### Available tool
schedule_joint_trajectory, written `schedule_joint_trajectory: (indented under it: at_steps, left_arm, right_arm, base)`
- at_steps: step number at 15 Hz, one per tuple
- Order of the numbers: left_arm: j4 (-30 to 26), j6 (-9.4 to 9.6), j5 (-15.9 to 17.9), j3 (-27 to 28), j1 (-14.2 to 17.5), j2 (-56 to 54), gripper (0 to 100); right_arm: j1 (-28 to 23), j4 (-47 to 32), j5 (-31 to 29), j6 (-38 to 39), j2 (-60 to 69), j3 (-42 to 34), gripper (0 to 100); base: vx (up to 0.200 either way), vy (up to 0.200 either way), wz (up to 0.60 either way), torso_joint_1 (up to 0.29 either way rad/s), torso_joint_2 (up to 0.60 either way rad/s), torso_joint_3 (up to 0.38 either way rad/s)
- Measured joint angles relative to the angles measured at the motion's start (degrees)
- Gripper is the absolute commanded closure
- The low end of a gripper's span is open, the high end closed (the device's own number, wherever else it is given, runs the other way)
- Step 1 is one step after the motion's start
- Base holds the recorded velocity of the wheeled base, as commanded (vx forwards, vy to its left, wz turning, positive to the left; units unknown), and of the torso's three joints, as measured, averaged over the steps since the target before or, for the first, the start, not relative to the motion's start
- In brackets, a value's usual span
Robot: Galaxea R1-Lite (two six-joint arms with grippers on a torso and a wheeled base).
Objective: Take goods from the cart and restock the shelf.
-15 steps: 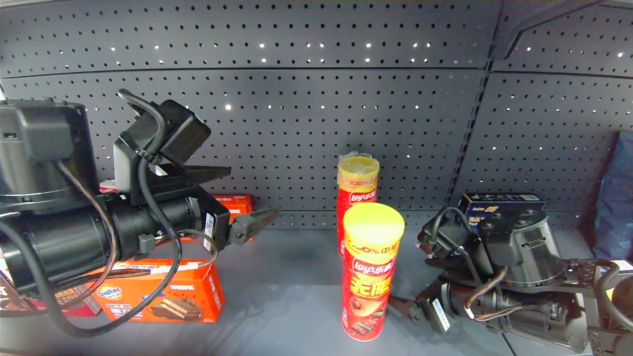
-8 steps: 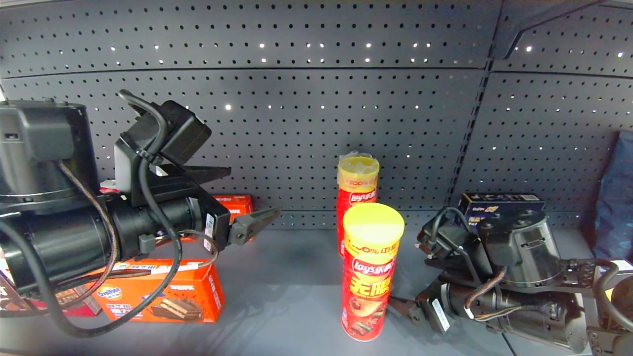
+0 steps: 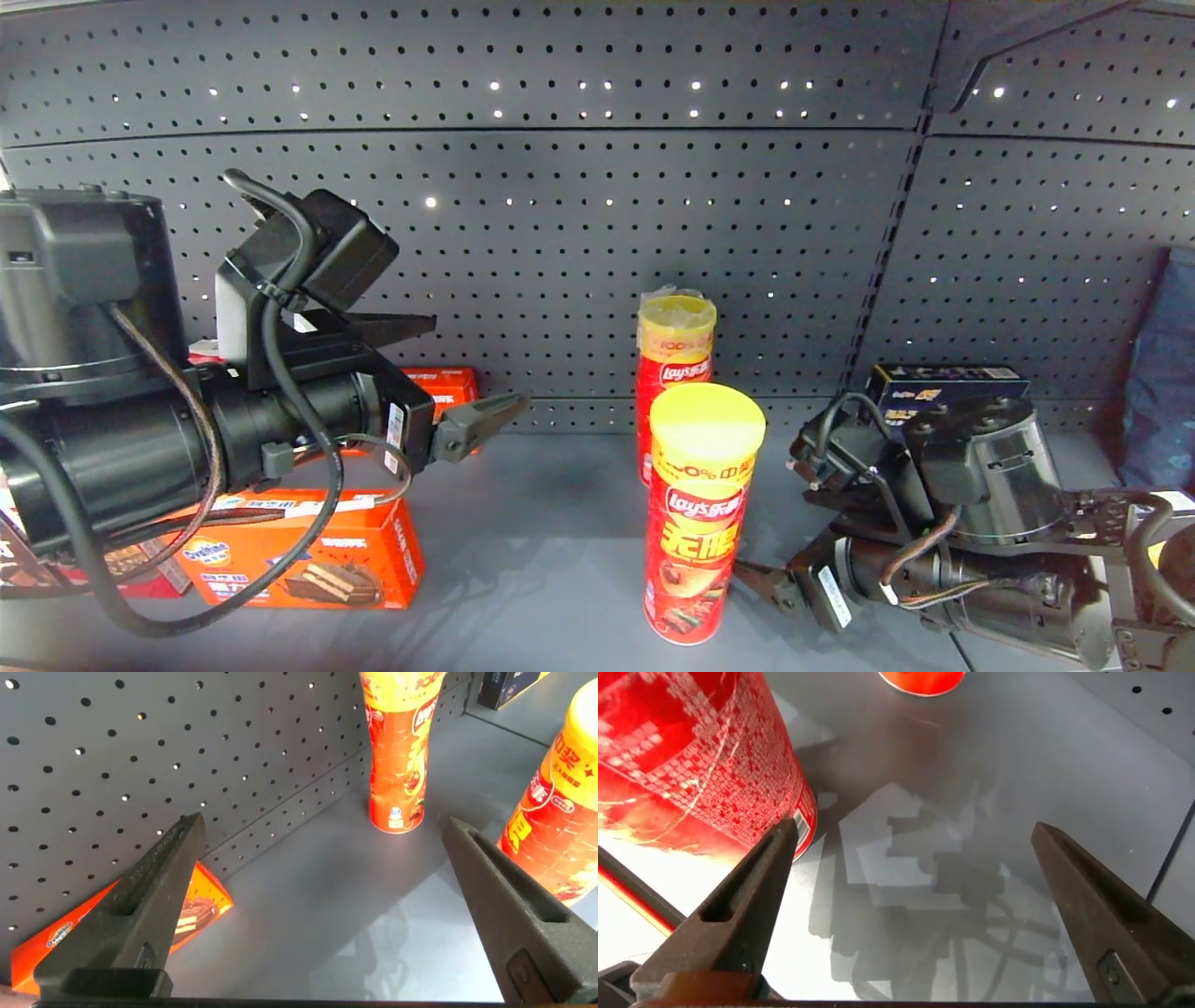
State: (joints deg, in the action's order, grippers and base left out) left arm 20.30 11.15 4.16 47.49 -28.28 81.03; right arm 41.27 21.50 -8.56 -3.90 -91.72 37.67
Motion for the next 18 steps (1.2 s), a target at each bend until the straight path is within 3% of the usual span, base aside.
schedule_joint_trajectory:
  at_steps: [4,6,8,10,13,18]
  left_arm:
    - [0.0,-0.24,-0.1,-0.5,0.2,-0.7,0]
    - [0.0,-0.24,-0.2,-1.3,1.1,-2.6,0]
    - [0.0,-0.24,-0.3,-3.1,2.7,-5.5,0]
    - [0.0,-0.23,-0.3,-6.5,5.5,-9.7,0]
    - [-0.4,-0.18,-0.3,-12.1,10.3,-17.0,0]
    - [-1.1,0.04,-0.5,-24.1,16.7,-30.8,0]
  right_arm:
    - [-2.0,0.0,-2.4,0.1,6.1,0.2,0]
    - [-5.4,0.0,-3.8,0.2,12.3,0.0,0]
    - [-12.8,0.0,-4.4,0.4,18.9,-0.9,0]
    - [-23.6,-0.1,-4.5,1.0,26.8,-3.3,0]
    - [-35.7,-0.3,-4.7,1.7,39.7,-13.2,0]
    - [-41.2,-1.3,-5.1,1.7,58.0,-31.5,0]
  base:
    - [0.0,0.0,0.0,0.0,0.0,0.0]
    - [0.0,0.0,0.0,0.0,0.0,0.0]
    - [0.0,0.0,0.0,0.0,0.0,0.0]
    - [0.0,0.0,0.0,0.0,0.0,0.0]
    - [0.0,0.0,0.0,0.0,0.0,0.0]
    - [0.0,0.0,0.0,0.0,0.0,0.0]
